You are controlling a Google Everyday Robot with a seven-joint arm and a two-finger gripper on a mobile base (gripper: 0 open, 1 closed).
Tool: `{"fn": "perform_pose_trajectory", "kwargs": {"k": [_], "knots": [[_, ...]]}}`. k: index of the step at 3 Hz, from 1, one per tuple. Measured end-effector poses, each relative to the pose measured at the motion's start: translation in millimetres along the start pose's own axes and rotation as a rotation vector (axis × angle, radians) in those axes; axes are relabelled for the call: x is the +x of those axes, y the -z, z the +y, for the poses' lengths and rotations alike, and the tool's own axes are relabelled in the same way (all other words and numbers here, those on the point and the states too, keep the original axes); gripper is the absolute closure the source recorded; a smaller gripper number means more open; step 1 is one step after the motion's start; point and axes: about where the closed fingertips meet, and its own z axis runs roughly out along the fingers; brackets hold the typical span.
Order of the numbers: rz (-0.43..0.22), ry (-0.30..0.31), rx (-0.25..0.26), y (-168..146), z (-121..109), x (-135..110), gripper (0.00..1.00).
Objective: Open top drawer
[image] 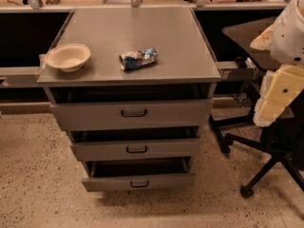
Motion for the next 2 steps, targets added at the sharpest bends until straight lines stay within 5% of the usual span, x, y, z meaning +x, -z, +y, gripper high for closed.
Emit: {"fn": "perform_pose_trajectory", "kwargs": {"k": [2], "knots": [[-0.017, 0.002, -0.007, -6.5, -2.3, -2.0, 0.0]]}}
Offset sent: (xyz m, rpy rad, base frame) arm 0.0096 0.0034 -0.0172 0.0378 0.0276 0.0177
